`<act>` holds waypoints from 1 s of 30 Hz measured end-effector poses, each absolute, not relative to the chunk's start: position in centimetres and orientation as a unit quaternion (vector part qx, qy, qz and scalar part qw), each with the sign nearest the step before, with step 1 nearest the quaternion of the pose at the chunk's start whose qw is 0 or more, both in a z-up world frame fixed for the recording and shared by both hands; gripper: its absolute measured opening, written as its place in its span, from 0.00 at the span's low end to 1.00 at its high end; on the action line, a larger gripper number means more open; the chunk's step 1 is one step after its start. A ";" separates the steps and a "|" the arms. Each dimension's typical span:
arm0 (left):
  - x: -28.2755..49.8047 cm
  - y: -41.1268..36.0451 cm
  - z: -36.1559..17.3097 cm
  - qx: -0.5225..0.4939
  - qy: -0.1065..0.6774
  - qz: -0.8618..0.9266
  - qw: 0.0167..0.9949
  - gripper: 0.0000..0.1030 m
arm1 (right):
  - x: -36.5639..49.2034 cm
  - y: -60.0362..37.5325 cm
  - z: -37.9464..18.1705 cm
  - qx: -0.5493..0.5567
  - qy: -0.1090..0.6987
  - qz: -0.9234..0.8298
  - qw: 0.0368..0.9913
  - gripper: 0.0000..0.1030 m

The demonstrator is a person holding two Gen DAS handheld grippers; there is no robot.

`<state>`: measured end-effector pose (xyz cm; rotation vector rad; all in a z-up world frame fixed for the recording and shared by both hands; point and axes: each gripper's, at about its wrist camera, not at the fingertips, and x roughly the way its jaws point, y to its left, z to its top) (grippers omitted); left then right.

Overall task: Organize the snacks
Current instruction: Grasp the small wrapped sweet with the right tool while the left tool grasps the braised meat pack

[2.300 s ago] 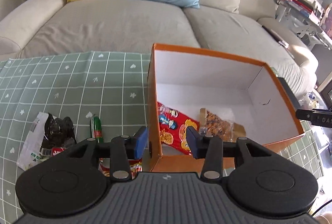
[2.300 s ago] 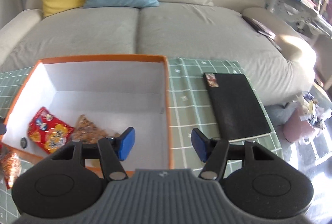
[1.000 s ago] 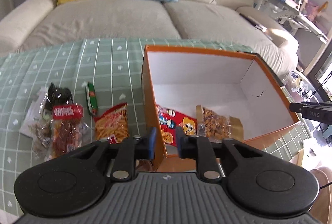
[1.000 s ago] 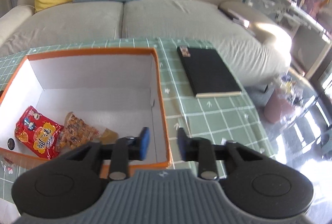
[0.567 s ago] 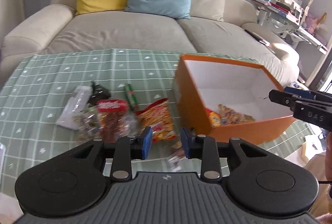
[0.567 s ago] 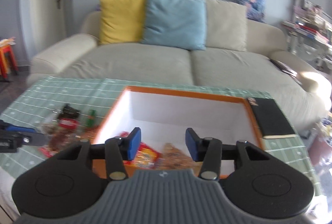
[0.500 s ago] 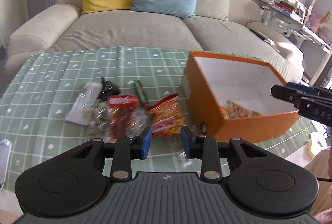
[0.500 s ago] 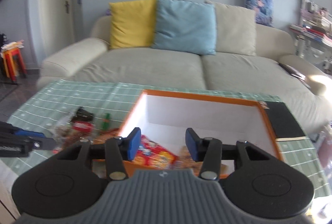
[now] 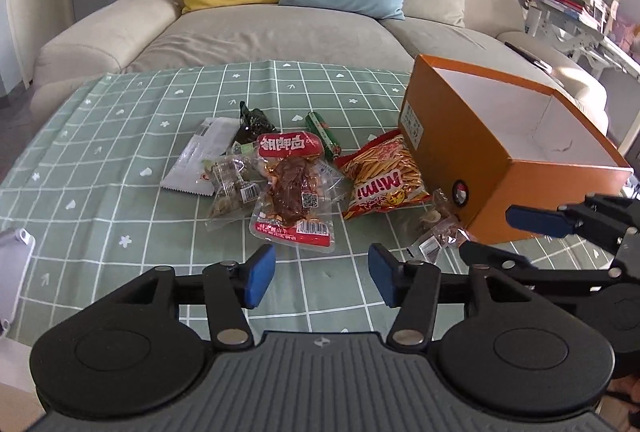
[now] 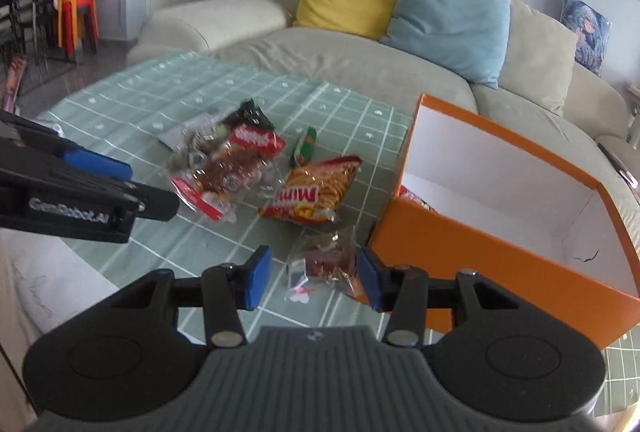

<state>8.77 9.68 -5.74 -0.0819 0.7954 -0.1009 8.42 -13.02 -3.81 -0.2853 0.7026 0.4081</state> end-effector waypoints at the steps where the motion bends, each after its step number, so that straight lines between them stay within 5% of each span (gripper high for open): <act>1: 9.0 9.9 -6.1 -0.047 0.388 -0.046 0.919 0.62 | 8.9 -12.9 -4.2 -0.136 0.347 0.193 0.908 0.45; 24: 15.9 11.6 -10.9 -0.056 0.406 -0.024 0.912 0.81 | 12.4 -8.4 -9.8 -0.255 0.354 0.167 0.884 0.51; 30: 16.4 11.8 -11.3 -0.077 0.408 -0.029 0.909 0.60 | 13.5 -8.8 -10.4 -0.239 0.368 0.151 0.886 0.40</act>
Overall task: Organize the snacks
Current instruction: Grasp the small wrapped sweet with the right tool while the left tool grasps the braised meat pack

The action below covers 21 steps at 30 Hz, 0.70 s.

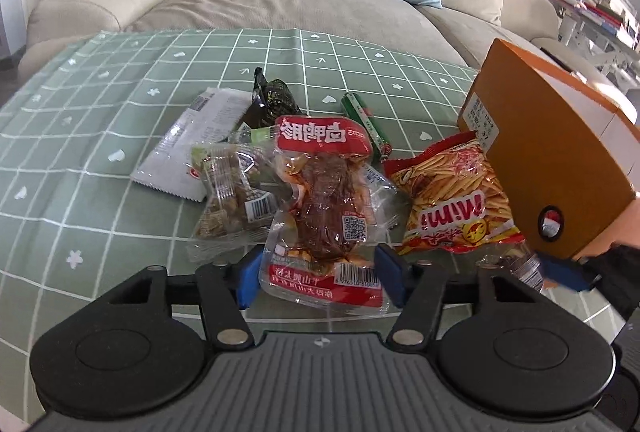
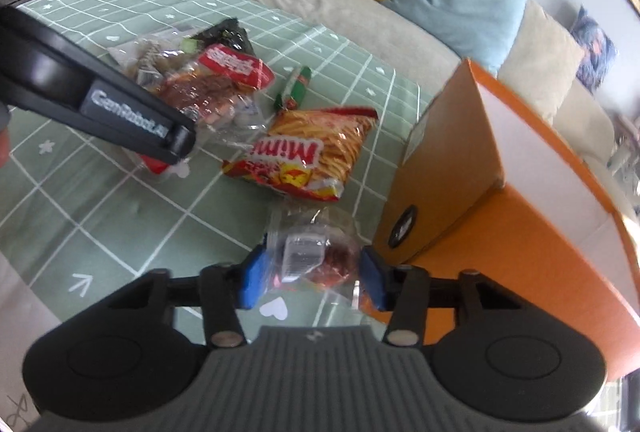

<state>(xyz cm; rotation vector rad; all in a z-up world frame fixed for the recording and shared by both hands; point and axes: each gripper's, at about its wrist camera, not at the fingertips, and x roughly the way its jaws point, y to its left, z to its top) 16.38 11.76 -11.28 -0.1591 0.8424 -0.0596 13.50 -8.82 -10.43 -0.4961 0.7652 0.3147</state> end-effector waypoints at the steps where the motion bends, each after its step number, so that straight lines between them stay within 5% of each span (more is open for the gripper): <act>1: 16.3 11.7 -11.2 -0.077 0.405 -0.026 0.911 0.51 | 13.6 -9.0 -10.4 -0.233 0.370 0.151 0.886 0.39; 6: 15.8 11.7 -10.6 -0.075 0.398 -0.024 0.914 0.28 | 13.5 -9.2 -10.5 -0.229 0.372 0.154 0.886 0.37; 7: 15.6 11.7 -10.5 -0.078 0.396 -0.029 0.914 0.14 | 13.5 -9.3 -10.5 -0.227 0.374 0.156 0.886 0.37; 21: 10.5 9.3 -7.6 -0.053 0.427 -0.065 0.900 0.01 | 11.7 -11.5 -9.2 -0.196 0.392 0.186 0.879 0.36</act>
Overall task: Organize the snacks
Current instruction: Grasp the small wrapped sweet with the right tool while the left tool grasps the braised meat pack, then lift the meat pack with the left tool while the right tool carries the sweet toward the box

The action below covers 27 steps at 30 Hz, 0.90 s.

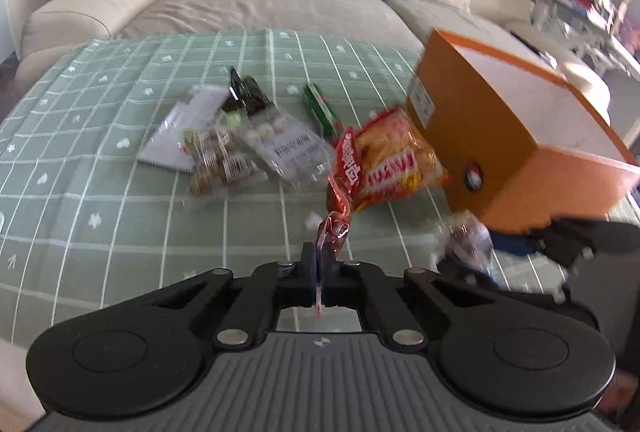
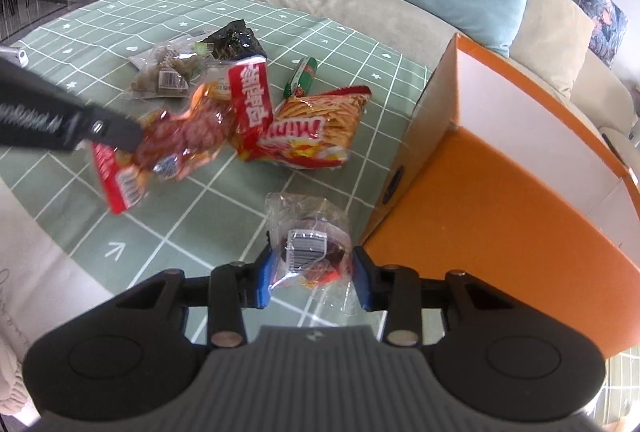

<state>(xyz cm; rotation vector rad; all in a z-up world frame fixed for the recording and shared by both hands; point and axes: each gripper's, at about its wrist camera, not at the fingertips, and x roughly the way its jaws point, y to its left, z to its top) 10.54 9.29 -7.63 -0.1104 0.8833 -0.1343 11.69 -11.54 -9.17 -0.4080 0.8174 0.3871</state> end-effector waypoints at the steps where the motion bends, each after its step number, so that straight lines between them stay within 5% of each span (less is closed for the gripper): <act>1: 10.1 9.1 -7.6 -0.055 0.434 -0.070 0.897 0.01 | 11.5 -11.7 -9.0 -0.195 0.393 0.188 0.879 0.36; 9: 7.6 8.3 -7.8 -0.059 0.461 -0.118 0.877 0.05 | 10.4 -13.5 -8.6 -0.158 0.416 0.203 0.872 0.36; 13: 7.5 7.2 -7.7 -0.032 0.444 -0.144 0.884 0.31 | 10.3 -14.1 -8.8 -0.137 0.427 0.204 0.870 0.36; 17: 8.3 6.5 -8.1 -0.025 0.447 -0.159 0.880 0.41 | 10.2 -14.4 -9.0 -0.129 0.436 0.208 0.866 0.36; 19: 8.7 6.2 -8.4 -0.019 0.455 -0.140 0.879 0.61 | 10.1 -14.5 -9.1 -0.130 0.436 0.208 0.866 0.36; 21: 9.1 6.0 -8.6 -0.025 0.466 -0.128 0.875 0.70 | 10.1 -14.7 -9.0 -0.131 0.434 0.206 0.867 0.36; 27: 10.9 6.4 -10.1 -0.120 0.523 -0.056 0.842 0.77 | 10.3 -15.2 -9.0 -0.121 0.435 0.202 0.869 0.36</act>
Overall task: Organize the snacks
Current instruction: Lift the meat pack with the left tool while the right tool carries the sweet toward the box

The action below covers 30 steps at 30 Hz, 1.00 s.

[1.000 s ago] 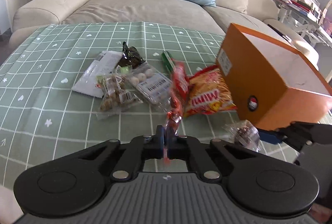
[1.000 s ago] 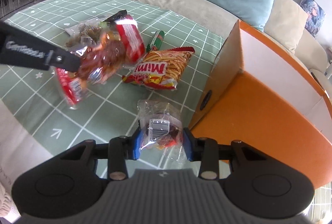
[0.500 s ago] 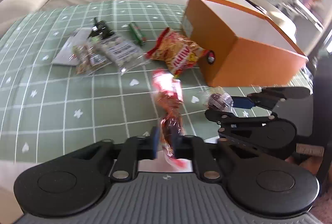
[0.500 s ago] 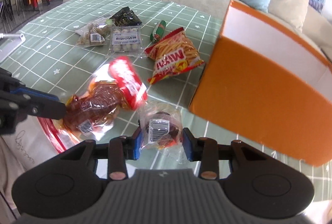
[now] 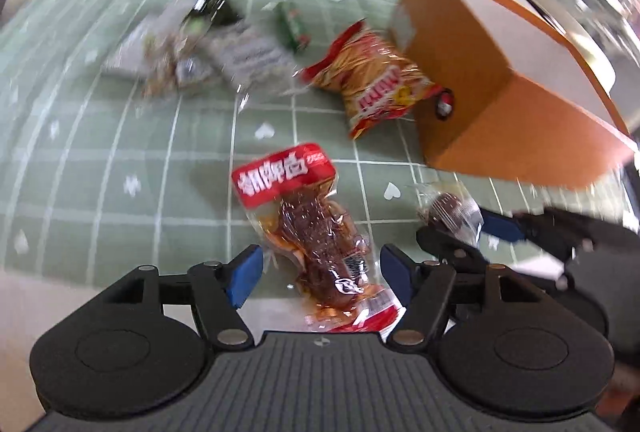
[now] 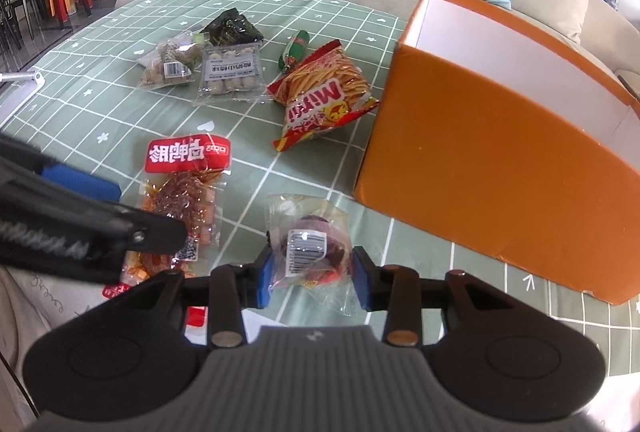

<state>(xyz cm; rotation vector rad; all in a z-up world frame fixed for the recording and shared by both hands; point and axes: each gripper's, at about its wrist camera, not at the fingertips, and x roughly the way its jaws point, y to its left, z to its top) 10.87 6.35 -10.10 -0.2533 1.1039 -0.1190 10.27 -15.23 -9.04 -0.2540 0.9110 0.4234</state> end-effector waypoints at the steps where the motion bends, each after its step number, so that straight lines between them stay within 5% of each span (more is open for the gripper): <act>1: 11.2 6.5 -10.4 -0.138 0.530 -0.051 0.835 0.77 | 10.3 -15.3 -9.0 -0.121 0.435 0.202 0.869 0.36; 17: 12.6 0.8 -11.5 -0.003 0.525 -0.012 0.851 0.70 | 10.3 -16.6 -9.5 -0.155 0.425 0.188 0.872 0.36; 30: 12.3 0.4 -11.4 0.003 0.514 -0.016 0.858 0.64 | 10.3 -17.7 -9.5 -0.171 0.432 0.161 0.871 0.36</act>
